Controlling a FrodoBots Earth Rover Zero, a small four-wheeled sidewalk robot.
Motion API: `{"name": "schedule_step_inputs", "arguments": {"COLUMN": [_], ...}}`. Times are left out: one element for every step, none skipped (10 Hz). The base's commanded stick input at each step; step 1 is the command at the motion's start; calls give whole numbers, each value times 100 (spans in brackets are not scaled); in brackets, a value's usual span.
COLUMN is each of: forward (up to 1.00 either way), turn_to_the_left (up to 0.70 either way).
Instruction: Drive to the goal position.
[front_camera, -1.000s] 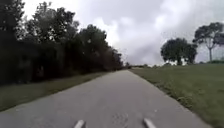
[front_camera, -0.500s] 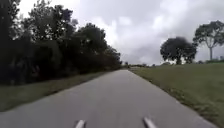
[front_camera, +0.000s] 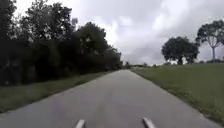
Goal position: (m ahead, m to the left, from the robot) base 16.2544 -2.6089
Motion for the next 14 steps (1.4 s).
{"name": "schedule_step_inputs", "arguments": {"forward": [70,70,70,70,70,70,70,70,70,70,70,70,70,70], "turn_to_the_left": [0,0,0,0,0,0,0,0,0,0,0,-5,-17,-28]}}
